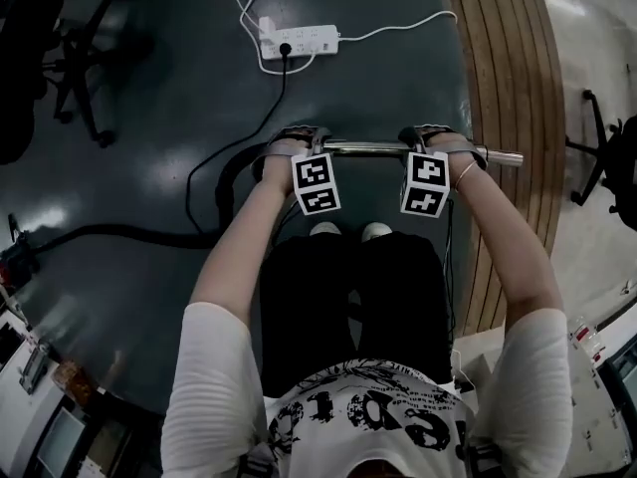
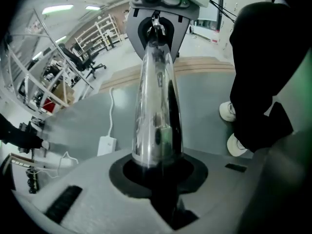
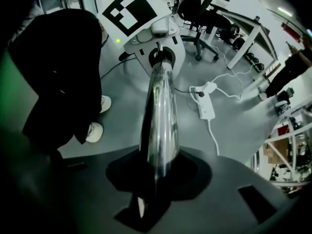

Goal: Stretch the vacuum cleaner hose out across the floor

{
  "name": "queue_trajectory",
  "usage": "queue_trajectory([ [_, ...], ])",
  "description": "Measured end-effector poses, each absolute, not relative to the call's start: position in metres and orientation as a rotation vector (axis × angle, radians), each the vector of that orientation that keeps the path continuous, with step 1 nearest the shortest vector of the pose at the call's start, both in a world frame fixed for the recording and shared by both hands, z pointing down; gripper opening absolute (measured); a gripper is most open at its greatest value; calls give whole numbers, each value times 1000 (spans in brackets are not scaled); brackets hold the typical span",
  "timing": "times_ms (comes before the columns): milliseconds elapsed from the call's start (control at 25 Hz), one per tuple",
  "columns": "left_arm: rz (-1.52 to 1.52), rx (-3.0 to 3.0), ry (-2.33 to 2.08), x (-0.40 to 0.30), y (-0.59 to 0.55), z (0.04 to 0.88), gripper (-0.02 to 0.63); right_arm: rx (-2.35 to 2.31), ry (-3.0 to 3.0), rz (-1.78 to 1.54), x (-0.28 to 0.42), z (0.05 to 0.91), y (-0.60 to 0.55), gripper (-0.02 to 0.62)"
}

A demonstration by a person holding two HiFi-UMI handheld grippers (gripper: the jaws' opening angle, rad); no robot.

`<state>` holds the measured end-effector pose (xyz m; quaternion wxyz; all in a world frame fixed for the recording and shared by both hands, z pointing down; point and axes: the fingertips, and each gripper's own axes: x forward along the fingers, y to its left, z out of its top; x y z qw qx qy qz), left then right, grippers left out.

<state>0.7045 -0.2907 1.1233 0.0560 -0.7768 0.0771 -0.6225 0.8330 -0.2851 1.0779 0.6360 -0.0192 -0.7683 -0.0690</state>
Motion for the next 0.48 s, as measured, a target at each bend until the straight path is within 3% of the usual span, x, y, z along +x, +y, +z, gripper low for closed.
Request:
queue_trajectory([
  [240, -1982, -2405, 4, 717, -306, 1251, 75, -28, -1794, 0, 842, 1206, -302, 112],
  [480, -2058, -2422, -67, 729, -308, 1320, 75, 27, -1765, -36, 857, 1284, -315, 110],
])
